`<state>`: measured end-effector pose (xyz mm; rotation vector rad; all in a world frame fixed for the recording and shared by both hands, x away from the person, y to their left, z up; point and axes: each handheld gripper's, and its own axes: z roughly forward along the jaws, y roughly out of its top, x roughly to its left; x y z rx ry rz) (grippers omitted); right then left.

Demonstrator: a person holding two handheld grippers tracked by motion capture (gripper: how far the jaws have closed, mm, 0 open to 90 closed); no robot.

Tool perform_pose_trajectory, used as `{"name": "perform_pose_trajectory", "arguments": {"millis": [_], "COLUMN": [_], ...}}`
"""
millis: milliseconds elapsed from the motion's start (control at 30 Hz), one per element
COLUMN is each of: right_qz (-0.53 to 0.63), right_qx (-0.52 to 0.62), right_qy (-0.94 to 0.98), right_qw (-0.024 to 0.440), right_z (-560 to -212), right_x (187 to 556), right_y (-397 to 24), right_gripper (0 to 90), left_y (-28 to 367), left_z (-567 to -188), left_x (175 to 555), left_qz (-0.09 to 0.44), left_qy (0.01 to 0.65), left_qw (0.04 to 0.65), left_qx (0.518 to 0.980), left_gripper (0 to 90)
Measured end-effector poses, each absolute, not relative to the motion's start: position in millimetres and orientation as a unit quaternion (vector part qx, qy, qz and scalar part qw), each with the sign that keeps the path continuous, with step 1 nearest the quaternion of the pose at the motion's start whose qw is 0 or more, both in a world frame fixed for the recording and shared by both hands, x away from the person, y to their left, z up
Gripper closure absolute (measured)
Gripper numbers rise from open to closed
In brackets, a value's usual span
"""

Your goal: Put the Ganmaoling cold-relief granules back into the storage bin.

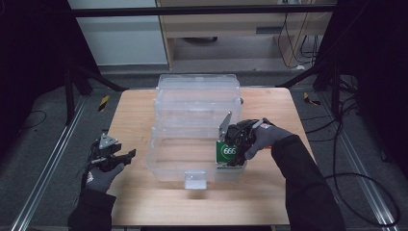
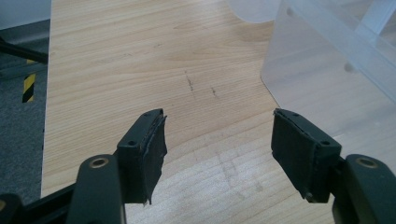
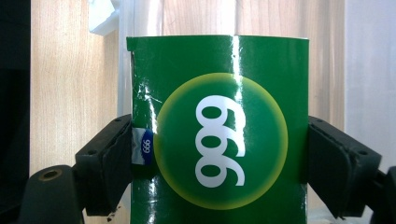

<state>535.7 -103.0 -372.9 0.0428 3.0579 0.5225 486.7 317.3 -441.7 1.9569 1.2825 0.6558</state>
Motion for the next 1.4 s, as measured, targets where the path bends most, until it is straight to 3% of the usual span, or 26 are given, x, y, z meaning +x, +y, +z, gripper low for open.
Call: {"name": "perform_pose_trajectory", "arguments": {"millis": [1400], "right_qz": [0.157], "right_qx": [0.036], "right_qy": [0.986], "right_qw": [0.032], "right_z": [-379.7], "right_x": [532.0], "right_y": [-100.6], "right_gripper": [15.5], "left_y": [316.4], "left_z": [-442.8], "left_x": [487.1], "left_qz": [0.252], "left_qy": [0.496], "left_qw": [0.348], "left_qx": [0.755], "left_gripper": [34.4]}}
